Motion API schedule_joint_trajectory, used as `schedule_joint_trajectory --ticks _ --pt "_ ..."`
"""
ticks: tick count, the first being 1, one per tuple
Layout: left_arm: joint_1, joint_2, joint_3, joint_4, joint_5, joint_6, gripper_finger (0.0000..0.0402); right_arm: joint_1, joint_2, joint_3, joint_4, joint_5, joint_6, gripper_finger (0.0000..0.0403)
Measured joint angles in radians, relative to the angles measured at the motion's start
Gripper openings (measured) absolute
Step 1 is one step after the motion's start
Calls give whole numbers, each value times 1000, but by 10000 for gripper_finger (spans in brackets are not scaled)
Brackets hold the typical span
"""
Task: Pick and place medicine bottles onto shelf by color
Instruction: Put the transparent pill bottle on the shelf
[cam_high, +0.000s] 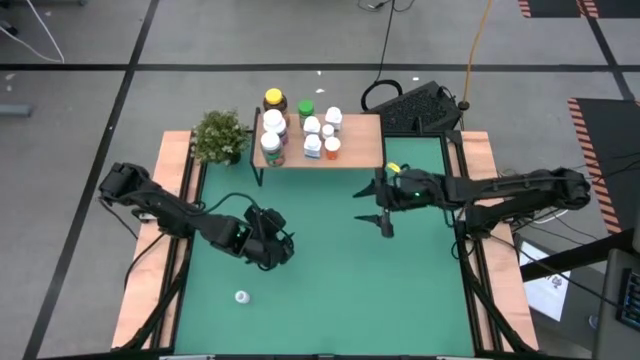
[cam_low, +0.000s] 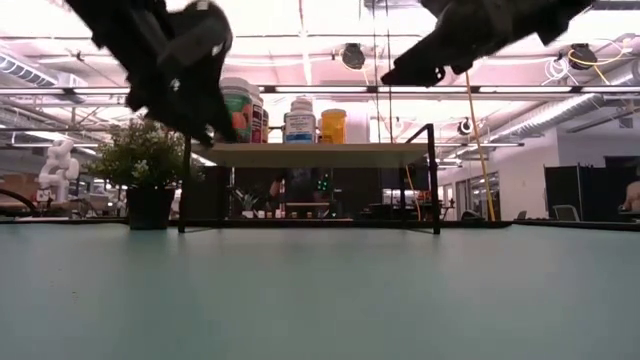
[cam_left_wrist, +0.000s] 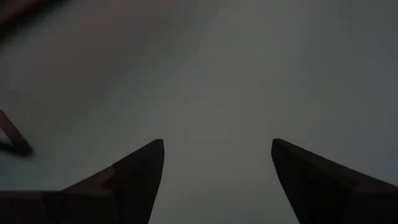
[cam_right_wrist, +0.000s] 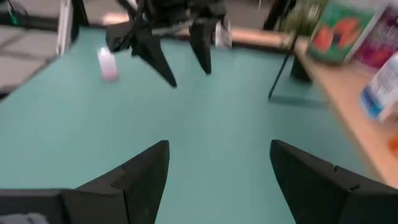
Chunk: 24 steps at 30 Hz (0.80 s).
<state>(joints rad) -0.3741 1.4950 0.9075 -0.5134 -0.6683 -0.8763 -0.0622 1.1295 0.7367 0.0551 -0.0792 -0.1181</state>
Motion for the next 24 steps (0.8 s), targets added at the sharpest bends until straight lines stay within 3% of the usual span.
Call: schedule_joint_trajectory --ticks 7,11,15,20,24 --pt "-41 0 84 6 -145 171 298 2 -14 -216 454 -4 -37 274" --pt "-72 0 105 101 -191 247 298 12 -14 -268 515 -16 -37 274" --pt "-123 0 139 230 -192 440 298 20 -14 -276 523 -107 -28 274" --pt "-162 0 152 182 -62 509 298 45 -13 -278 612 -135 -14 274" --pt "-173 0 151 53 85 395 298 70 -1 -278 628 -135 -13 274"
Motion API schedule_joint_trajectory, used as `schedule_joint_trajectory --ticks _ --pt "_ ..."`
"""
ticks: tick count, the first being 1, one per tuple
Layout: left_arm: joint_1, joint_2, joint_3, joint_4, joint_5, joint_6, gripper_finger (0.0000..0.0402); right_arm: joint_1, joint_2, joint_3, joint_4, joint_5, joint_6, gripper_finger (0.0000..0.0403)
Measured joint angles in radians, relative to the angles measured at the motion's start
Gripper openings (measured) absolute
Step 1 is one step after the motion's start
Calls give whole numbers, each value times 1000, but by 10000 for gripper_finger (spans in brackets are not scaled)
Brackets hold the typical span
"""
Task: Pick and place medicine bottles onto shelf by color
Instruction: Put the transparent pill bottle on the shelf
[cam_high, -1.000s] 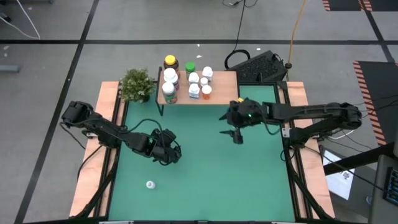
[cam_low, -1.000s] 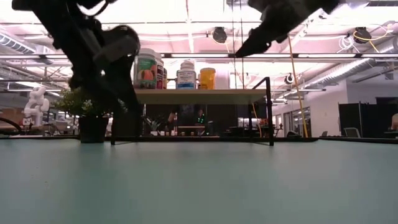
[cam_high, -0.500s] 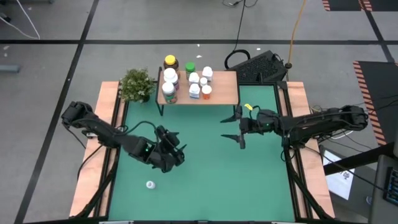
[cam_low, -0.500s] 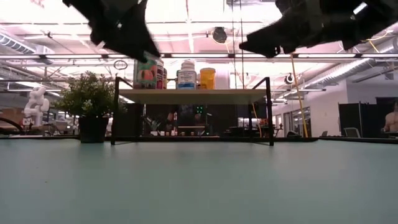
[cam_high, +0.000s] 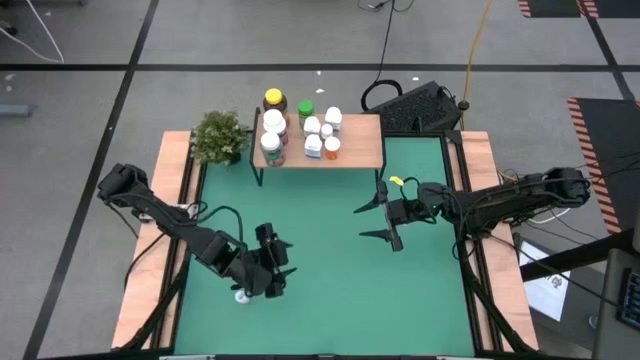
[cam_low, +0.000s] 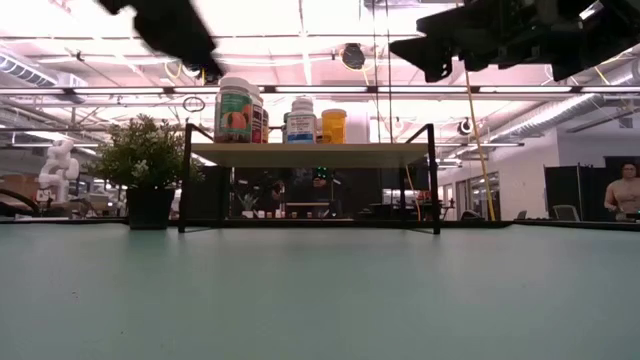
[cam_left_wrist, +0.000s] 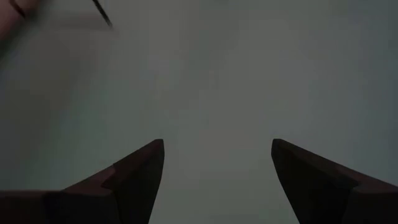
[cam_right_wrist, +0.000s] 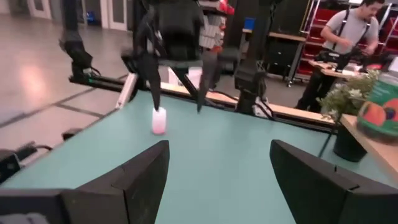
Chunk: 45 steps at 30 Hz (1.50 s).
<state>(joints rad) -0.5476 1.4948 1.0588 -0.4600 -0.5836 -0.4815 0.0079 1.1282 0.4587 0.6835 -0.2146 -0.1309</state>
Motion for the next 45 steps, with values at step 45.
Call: schedule_joint_trajectory --ticks 45 --pt "-376 122 -7 -413 314 -589 298 197 85 -19 76 195 258 274"
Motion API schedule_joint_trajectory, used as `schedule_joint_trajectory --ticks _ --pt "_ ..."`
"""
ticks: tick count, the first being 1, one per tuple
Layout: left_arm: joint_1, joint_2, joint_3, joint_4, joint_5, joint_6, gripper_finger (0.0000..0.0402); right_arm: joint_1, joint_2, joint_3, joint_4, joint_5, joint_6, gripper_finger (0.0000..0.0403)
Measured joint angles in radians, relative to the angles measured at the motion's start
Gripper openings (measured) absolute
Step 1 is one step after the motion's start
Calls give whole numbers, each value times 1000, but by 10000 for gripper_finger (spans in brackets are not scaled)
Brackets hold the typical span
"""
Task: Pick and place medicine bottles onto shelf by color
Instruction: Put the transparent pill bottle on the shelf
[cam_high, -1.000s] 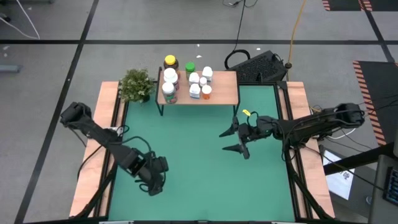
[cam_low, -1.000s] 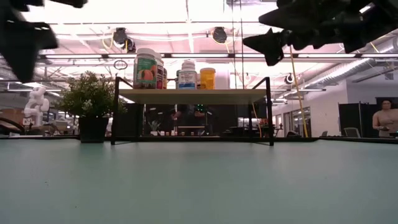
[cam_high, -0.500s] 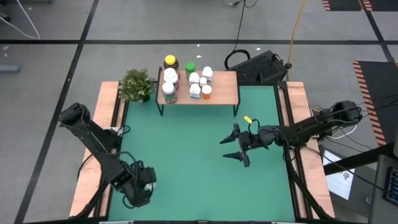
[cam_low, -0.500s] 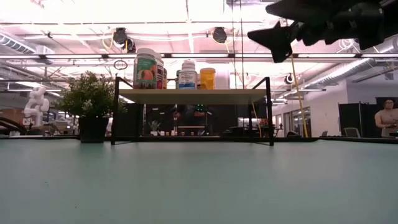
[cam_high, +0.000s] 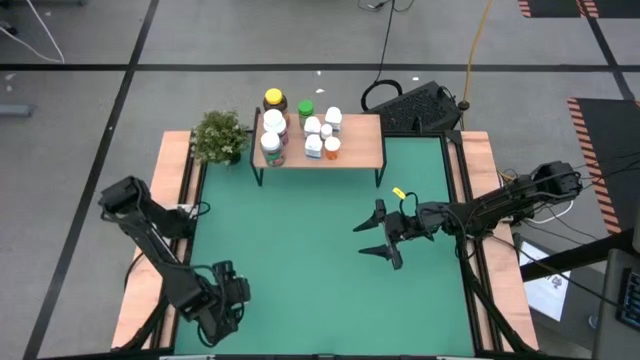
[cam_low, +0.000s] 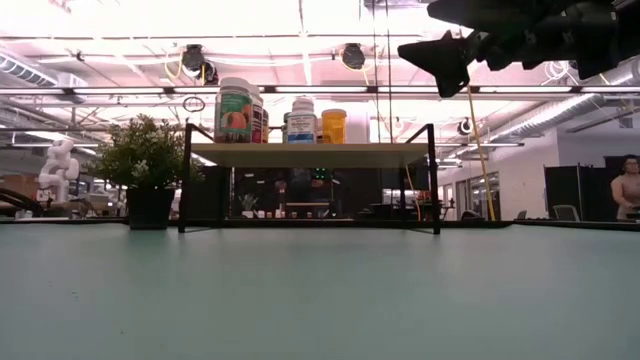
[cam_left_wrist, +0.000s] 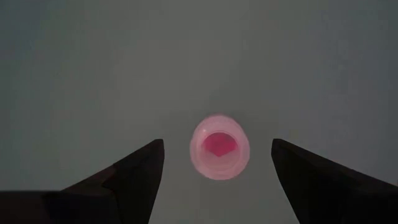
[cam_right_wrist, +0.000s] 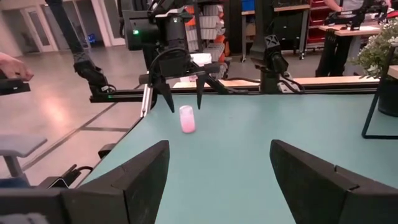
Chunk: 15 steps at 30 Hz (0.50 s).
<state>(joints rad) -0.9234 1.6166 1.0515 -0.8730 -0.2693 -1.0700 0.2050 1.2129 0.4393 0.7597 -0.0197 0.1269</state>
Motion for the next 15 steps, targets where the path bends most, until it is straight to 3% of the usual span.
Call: schedule_joint_trajectory --ticks 6,15 --pt "1 8 0 2 3 23 276 0 0 0 0 0 -8 274" --pt "1 8 0 3 2 21 146 0 0 0 0 0 -8 274"
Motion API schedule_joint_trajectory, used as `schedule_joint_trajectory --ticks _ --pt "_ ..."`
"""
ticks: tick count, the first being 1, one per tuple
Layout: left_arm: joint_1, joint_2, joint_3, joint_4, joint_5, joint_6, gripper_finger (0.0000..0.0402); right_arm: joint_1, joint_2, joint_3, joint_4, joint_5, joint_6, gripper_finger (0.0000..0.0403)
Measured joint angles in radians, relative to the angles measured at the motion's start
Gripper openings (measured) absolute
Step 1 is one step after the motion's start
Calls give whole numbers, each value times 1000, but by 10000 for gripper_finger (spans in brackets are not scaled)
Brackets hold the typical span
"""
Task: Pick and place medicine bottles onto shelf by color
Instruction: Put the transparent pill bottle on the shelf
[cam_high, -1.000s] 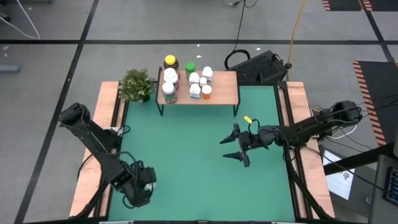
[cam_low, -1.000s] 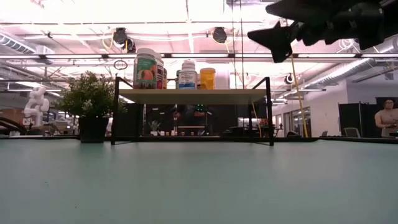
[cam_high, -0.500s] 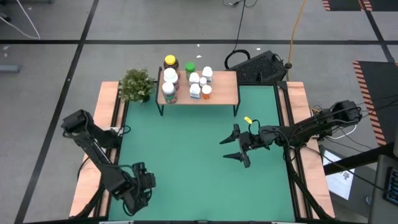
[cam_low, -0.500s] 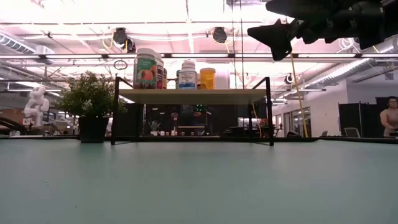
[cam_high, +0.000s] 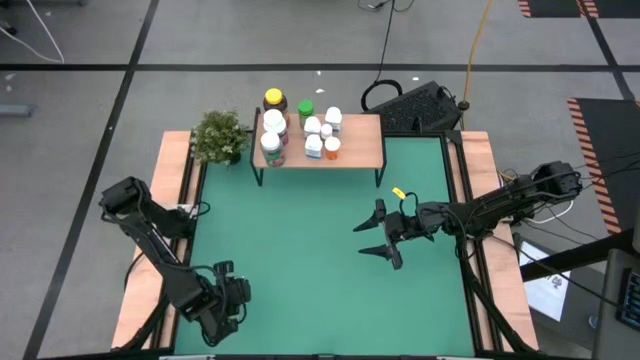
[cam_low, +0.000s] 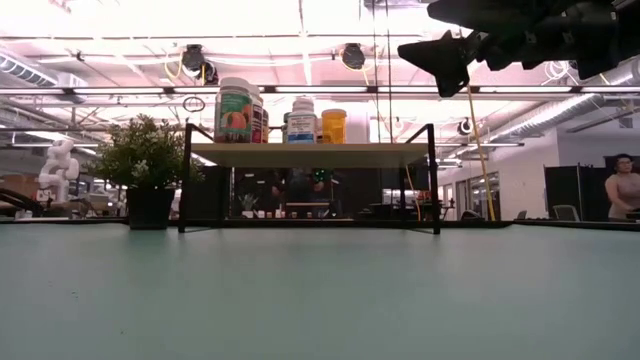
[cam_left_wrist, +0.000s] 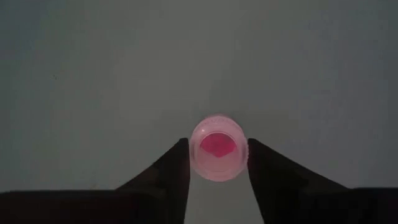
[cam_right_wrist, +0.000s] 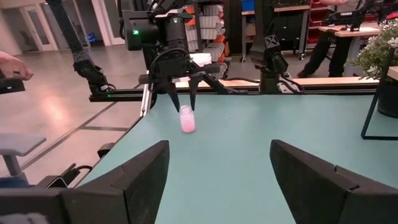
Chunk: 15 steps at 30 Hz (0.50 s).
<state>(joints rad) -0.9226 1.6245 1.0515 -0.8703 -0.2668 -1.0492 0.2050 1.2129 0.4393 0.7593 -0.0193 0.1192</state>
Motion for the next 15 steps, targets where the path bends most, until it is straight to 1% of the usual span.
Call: schedule_joint_trajectory --ticks 2,5,12,15 --pt "0 -1 0 0 -3 0 132 0 0 0 0 0 0 274" --pt "1 -1 0 9 -6 -3 133 0 0 0 0 0 0 274" --pt "8 -1 0 53 -4 1 201 0 0 0 0 0 0 274" --pt "6 0 0 61 -4 19 219 0 0 0 0 0 0 274"
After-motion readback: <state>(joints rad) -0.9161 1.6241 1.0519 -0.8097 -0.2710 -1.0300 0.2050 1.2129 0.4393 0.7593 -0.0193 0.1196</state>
